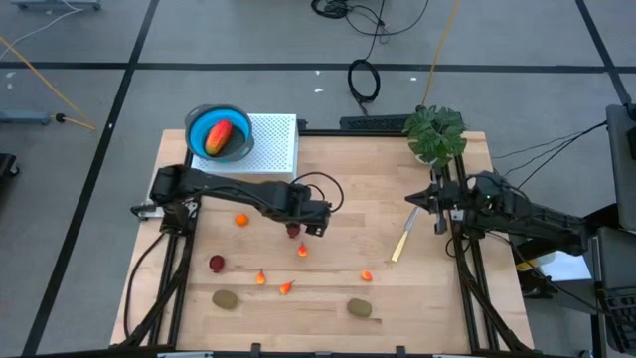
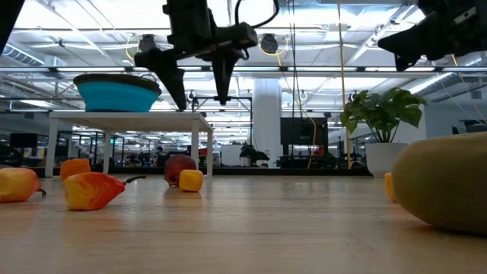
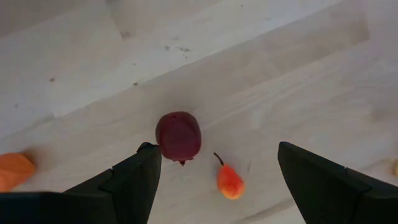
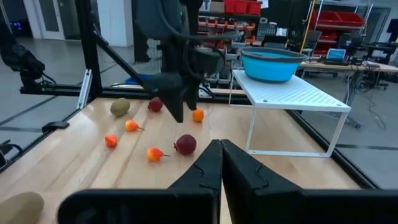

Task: Pick & Place Fruit
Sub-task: Put the top pomegranate into the blue strainer bowl on the shelf

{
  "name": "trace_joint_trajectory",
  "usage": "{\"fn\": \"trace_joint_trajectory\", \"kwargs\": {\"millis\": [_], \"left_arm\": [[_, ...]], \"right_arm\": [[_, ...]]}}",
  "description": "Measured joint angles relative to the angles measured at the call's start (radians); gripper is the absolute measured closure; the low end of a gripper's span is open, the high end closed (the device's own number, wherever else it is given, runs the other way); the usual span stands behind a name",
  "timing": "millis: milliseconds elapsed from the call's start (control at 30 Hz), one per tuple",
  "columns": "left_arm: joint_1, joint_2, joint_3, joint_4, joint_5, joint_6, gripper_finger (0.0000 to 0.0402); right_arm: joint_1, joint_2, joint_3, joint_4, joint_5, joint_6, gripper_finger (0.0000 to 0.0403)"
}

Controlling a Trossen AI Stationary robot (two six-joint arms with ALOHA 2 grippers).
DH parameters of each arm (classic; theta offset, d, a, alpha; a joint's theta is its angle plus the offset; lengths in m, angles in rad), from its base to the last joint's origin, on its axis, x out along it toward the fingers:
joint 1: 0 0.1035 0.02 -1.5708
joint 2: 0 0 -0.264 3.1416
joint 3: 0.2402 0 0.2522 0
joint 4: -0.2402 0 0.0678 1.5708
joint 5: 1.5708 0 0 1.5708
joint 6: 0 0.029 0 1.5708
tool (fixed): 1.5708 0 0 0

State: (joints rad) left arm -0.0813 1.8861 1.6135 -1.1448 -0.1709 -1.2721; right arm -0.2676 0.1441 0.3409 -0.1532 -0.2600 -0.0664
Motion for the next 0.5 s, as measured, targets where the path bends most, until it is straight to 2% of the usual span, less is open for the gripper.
{"fn": "trace_joint_trajectory", "kwargs": {"millis": [500], "left_arm": [[0.043,0.095,-0.007,-0.061,0.043,-0.047,0.0080]], "right_arm": [[0.000,-0.059,-0.004,-0.062,0.001,0.002,0.0403]]}}
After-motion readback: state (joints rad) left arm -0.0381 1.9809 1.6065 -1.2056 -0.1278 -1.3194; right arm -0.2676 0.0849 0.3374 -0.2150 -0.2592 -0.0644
